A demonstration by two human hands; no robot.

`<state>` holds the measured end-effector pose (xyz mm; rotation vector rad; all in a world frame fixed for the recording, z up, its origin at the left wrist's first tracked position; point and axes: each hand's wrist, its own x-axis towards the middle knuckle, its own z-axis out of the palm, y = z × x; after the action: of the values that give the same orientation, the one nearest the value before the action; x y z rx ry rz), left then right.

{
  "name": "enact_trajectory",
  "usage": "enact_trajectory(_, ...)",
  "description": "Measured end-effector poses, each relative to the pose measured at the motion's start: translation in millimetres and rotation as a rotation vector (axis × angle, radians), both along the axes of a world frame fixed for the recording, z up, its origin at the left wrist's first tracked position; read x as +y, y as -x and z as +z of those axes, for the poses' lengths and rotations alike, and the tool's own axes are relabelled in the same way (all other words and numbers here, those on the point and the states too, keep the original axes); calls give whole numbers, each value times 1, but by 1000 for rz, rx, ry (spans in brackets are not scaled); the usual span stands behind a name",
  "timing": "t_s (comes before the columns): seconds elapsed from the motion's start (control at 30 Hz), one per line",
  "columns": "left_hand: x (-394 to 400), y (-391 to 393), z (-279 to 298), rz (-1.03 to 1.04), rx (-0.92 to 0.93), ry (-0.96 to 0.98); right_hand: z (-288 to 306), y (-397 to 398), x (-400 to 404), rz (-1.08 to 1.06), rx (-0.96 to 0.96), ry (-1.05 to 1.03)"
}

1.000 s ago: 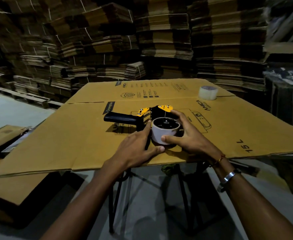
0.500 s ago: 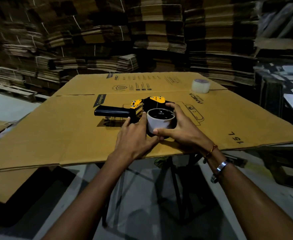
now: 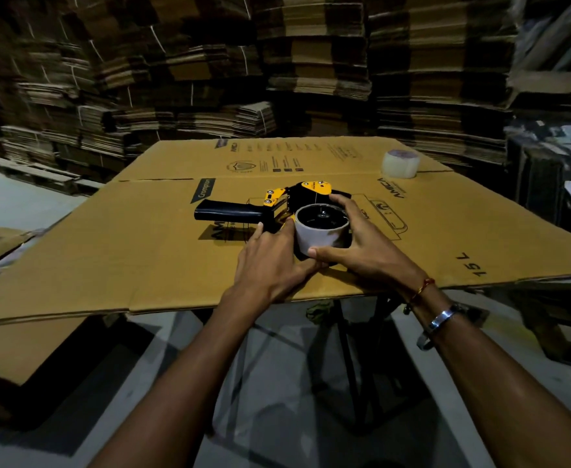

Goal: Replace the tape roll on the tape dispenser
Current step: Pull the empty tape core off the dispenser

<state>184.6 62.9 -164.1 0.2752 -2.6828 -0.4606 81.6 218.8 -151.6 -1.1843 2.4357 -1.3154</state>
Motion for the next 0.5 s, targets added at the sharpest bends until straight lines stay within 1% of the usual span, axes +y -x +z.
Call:
enact_trajectory(0.2, -3, 2, 7, 3, -67, -40, 2, 2, 2, -50, 5, -14)
enact_trajectory(0.5, 2, -1, 5, 10, -14, -39, 0, 3, 2, -28, -107, 44)
